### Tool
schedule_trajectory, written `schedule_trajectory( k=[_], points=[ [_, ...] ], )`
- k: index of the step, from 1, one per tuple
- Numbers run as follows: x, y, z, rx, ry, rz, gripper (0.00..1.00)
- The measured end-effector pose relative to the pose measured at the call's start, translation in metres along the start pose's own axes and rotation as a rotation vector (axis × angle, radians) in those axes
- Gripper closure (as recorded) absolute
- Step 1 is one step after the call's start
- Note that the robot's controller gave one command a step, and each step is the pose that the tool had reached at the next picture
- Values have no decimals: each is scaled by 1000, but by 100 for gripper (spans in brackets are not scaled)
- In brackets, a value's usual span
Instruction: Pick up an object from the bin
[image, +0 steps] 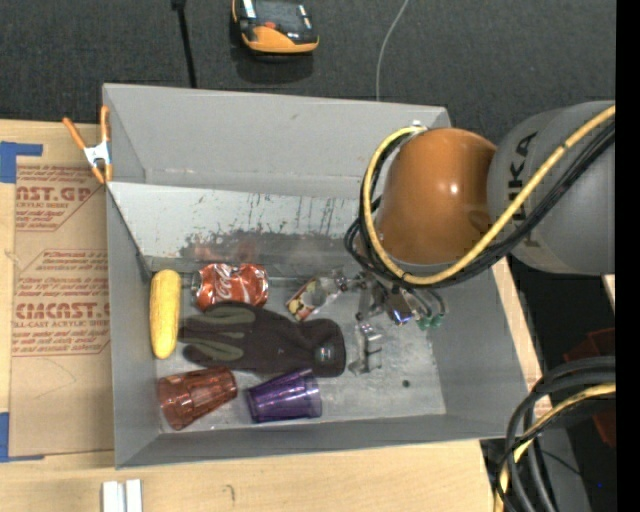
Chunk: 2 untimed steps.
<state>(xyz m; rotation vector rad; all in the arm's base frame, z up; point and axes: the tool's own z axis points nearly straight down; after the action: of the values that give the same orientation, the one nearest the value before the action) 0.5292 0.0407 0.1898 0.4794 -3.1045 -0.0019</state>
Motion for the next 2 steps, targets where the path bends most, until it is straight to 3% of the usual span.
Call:
schedule_trajectory(
  k=[1,2],
  points=[
    [8,13,54,1,-7,-9,0],
    [13,17,100,0,-1,-170,100]
  ],
)
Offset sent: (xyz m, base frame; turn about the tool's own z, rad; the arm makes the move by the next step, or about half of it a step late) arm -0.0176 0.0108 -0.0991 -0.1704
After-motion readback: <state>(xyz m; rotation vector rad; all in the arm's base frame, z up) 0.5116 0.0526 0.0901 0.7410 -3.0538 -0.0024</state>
